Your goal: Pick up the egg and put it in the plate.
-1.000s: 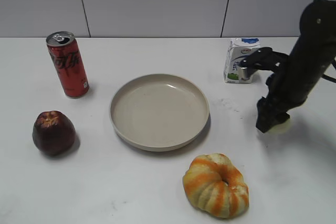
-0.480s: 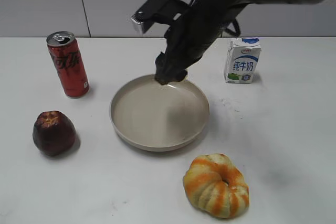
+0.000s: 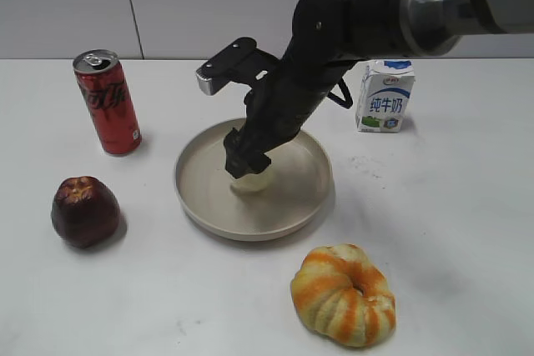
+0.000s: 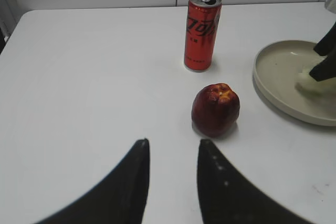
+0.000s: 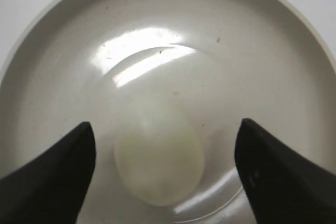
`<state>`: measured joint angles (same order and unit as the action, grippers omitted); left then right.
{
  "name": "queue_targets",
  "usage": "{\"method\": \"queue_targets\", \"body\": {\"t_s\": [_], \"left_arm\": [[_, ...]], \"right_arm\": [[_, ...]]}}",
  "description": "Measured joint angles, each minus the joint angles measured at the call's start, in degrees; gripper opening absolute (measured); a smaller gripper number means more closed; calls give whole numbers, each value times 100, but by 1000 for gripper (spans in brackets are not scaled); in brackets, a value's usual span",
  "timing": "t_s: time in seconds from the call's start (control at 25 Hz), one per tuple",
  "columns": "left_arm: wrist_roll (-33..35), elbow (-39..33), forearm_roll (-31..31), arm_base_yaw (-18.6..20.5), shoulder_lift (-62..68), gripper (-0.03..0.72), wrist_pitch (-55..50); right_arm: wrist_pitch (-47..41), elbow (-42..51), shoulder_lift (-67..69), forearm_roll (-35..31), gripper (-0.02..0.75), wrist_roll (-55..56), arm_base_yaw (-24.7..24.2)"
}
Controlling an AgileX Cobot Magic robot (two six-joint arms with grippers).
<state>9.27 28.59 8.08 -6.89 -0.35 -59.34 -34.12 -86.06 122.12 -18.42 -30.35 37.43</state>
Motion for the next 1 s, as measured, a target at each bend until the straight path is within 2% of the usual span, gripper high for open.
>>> {"method": "queue_targets", "body": {"t_s": [0.2, 0.36, 0.6, 0.8, 1.0], "left_arm": [[0, 0, 0, 0, 0, 230, 0], [0, 0, 0, 0, 0, 230, 0], [0, 0, 0, 0, 0, 230, 0], [0, 0, 0, 0, 0, 230, 0], [0, 0, 0, 0, 0, 230, 0]], "right_arm": [[-756, -423, 10, 236, 626, 521, -46], [-1851, -1202, 10, 603, 619, 1140, -267], [-3277, -2005, 10, 690, 592, 1897, -1165], [-3481, -1986, -11, 785, 587, 2250, -2103], [-3487, -1466, -474, 863, 585, 2377, -2990]]}}
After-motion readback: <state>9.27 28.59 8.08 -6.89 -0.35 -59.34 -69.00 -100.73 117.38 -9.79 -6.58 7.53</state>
